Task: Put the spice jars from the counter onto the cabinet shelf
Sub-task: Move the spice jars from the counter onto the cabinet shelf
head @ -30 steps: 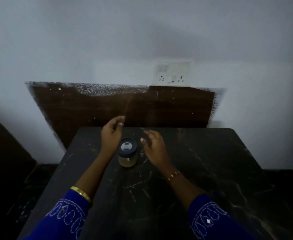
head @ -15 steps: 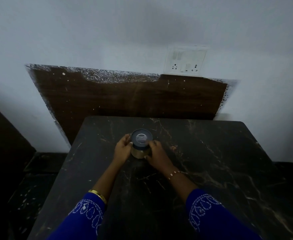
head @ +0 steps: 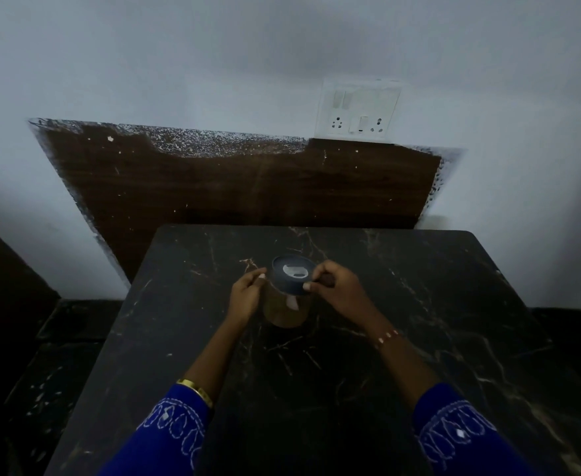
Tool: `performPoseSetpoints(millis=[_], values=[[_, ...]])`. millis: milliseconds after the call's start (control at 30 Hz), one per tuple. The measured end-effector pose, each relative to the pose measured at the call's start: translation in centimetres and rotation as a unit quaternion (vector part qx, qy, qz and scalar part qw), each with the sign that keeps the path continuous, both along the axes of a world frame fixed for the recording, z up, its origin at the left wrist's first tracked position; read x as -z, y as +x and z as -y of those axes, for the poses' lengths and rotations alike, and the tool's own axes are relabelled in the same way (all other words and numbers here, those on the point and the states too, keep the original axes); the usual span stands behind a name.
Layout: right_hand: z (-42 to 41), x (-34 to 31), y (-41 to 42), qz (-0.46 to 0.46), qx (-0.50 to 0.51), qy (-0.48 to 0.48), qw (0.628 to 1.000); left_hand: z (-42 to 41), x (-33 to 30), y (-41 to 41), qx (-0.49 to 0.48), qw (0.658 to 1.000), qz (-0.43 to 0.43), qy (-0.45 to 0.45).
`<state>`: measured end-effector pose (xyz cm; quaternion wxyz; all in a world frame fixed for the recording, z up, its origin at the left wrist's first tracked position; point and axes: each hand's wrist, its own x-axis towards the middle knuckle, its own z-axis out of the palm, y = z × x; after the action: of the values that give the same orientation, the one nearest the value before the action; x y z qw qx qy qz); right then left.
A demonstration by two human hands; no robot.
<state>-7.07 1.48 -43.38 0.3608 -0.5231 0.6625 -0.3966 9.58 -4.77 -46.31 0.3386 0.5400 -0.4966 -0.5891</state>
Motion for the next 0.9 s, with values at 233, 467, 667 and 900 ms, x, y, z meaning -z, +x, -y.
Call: performPoseSetpoints(millis=[233,467,667,900], values=[[-1.9,-5.5,-3.7,0.192,-0.014,-0.049,0.98,-1.6,-3.7,-1.8,0.148,0.943,-0.243,0.172],[-1.5,-6.4,-6.1,0.105,0.199,-0.132,0.965,-2.6,-5.6,-8.2,0.14,0.956,-0.235,0.109],[-3.1,-6.1,-7.8,0.182,0.239,-0.095,0.949,-4.4,-7.7,-12.6,0.043,0.984,-0.17,-0.014],[-4.7,-8.4,-10.4,0.223,0.188,-0.154,0.944,-6.3,-9.1,-14.9,0.036,0.977,-0.112,-0.18]])
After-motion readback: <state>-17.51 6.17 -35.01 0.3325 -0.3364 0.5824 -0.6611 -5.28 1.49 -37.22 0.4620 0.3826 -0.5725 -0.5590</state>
